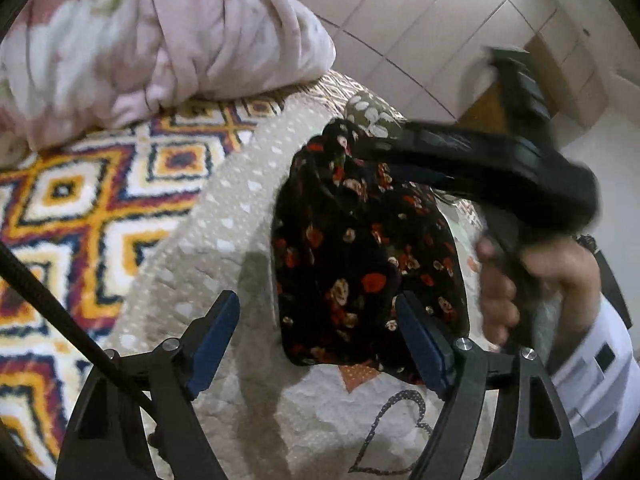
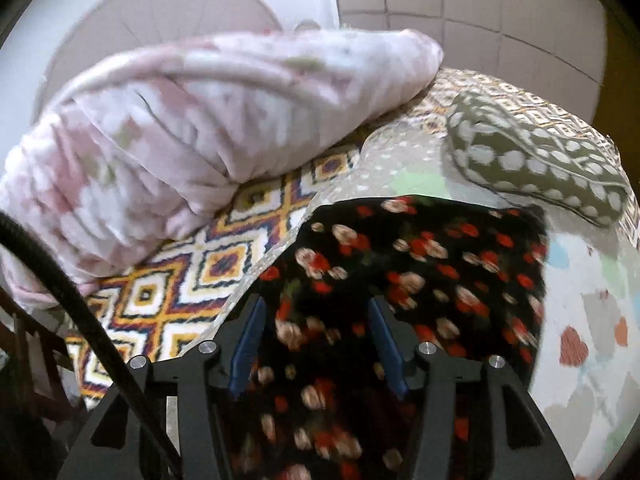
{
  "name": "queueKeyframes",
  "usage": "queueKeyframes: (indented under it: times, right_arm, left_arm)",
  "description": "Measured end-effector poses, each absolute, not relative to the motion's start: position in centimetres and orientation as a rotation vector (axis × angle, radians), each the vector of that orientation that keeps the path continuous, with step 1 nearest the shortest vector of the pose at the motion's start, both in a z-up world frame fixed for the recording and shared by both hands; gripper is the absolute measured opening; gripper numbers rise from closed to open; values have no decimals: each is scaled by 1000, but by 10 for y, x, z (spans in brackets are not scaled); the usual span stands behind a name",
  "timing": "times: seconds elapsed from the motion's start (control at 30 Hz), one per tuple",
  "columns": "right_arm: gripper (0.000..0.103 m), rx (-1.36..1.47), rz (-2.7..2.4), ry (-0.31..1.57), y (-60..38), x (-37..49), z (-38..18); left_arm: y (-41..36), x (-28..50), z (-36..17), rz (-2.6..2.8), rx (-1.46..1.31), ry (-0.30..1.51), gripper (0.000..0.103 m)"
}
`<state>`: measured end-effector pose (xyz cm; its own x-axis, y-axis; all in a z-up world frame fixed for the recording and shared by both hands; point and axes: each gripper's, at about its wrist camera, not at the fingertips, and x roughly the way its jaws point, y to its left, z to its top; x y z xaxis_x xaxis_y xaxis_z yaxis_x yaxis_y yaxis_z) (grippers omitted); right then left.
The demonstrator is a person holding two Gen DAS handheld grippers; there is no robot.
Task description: Fold large clothes
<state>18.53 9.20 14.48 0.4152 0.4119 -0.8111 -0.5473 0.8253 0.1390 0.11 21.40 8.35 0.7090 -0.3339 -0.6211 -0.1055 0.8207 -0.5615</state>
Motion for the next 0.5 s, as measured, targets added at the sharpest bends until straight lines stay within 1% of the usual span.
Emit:
queueKeyframes:
  times: [0.1, 0.13, 0.2, 0.33, 0.37, 0.4, 0.43, 0.5]
  right_arm:
    - [58, -151, 567, 1096, 116, 205, 116]
    - [59, -140, 535, 1112, 120, 208, 107]
    - [63, -126, 504, 1104, 123, 205, 101]
    - [63, -270, 414, 1101, 135, 194, 82]
    - [54, -282, 407, 1097, 135, 192, 80]
    - [29, -294, 393, 1084, 134, 190, 80]
    - [21, -299, 378, 1073, 131, 189, 81]
    - [14, -243, 380, 1058, 121, 190, 91]
  left_arm:
    - [216, -2, 76, -150, -621, 788, 79]
    - [217, -4, 75, -155, -626, 787, 79]
    - [222, -10, 75, -151, -640, 782, 79]
    - [230, -22, 75, -132, -681, 777, 79]
    - [230, -24, 76, -128, -680, 777, 79]
    - [230, -28, 77, -122, -676, 776, 79]
    - [230, -31, 78, -120, -673, 777, 79]
    - [229, -36, 81, -117, -664, 778, 79]
